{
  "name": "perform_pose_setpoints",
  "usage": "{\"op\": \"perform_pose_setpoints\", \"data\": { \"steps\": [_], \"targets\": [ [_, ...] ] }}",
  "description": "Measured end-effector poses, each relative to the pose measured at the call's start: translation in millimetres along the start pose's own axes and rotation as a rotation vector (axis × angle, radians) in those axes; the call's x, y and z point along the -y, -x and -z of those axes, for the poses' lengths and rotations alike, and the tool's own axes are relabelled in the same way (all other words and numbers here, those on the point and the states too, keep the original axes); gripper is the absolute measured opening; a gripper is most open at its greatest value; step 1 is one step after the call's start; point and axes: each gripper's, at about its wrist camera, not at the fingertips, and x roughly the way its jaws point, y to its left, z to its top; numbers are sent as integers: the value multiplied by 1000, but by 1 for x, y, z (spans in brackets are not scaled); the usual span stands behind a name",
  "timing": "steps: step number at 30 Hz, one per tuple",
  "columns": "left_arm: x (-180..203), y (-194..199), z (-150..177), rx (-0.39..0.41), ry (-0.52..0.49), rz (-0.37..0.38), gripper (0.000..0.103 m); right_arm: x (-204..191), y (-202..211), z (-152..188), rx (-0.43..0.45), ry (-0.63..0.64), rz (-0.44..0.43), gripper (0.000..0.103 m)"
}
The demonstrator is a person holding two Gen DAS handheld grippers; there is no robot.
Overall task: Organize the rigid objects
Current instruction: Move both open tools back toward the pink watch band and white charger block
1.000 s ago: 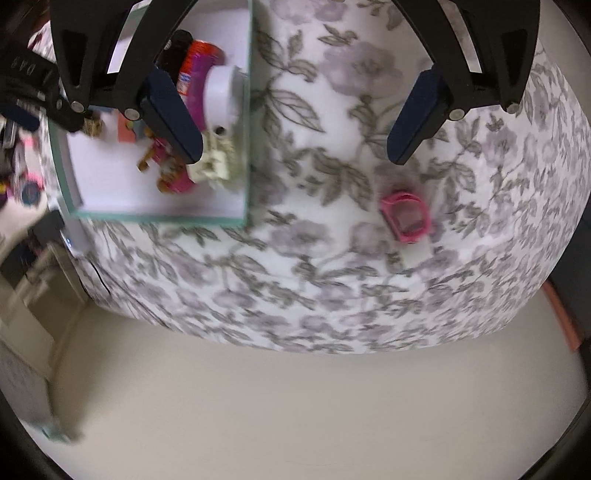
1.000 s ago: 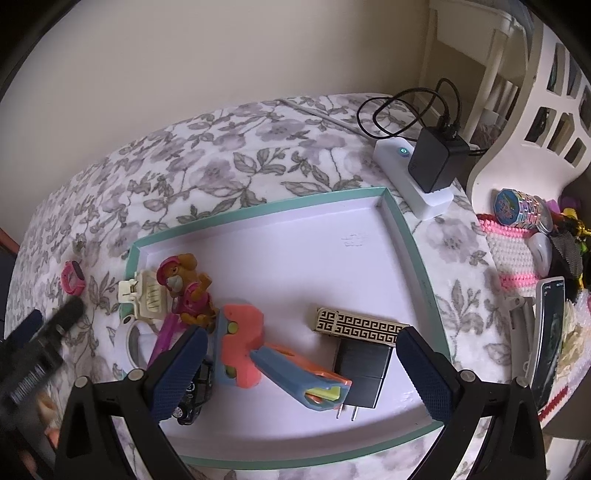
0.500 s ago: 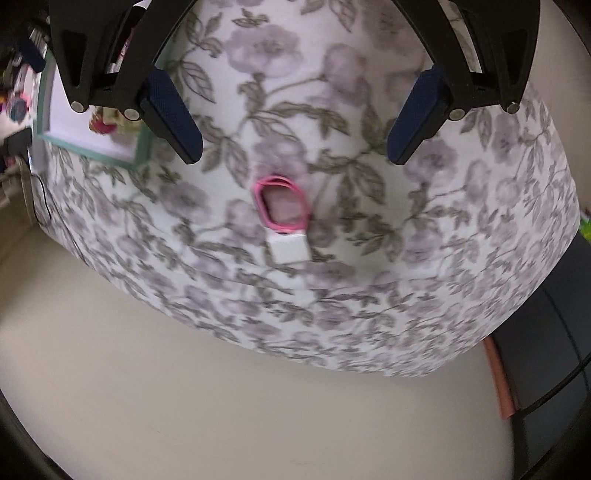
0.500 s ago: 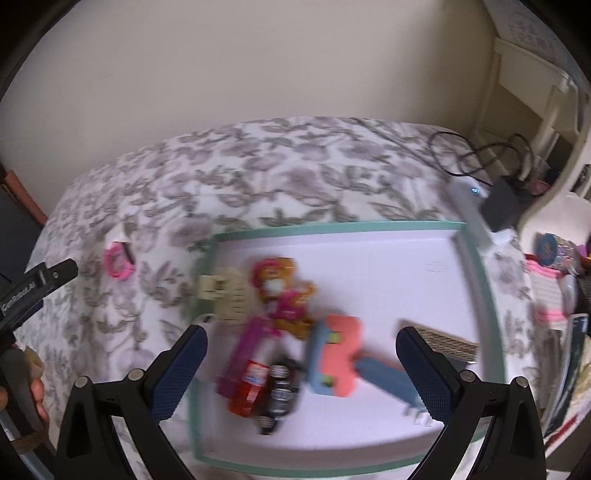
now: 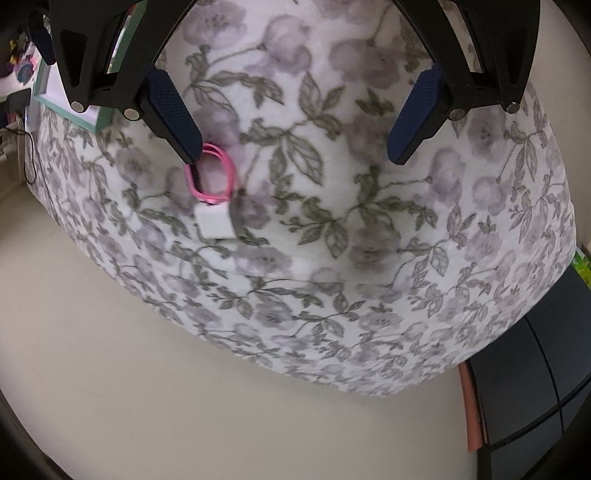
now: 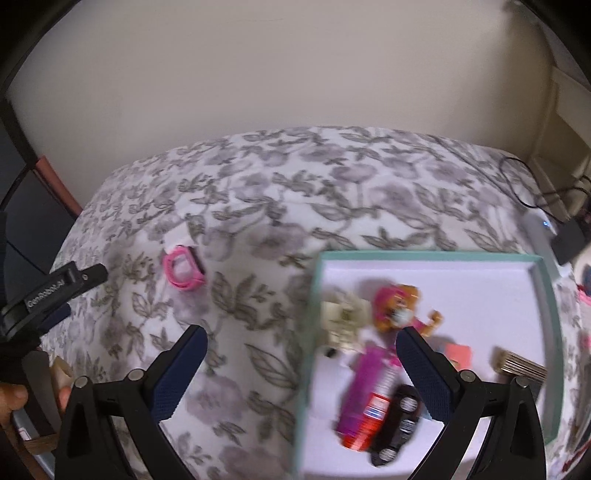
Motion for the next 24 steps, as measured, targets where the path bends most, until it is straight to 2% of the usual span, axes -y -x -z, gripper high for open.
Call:
{"op": "perform_pose_setpoints", "data": {
  "steps": [6, 13, 18, 24],
  "targets": [
    [-9, -22, -17, -55, 21, 11, 100, -35, -25, -15, -17, 61, -29, 103],
    [-5, -54, -36, -101, 2, -23, 100, -61, -79, -27, -70, 87, -46, 103],
    [-8, -82, -47, -147, 29, -40, 100, -79, -116, -26, -112, 132, -58, 103],
    [-13, -107, -60, -165, 67, -46, 100, -100, -138, -32, -105, 192, -79, 103]
  ]
}}
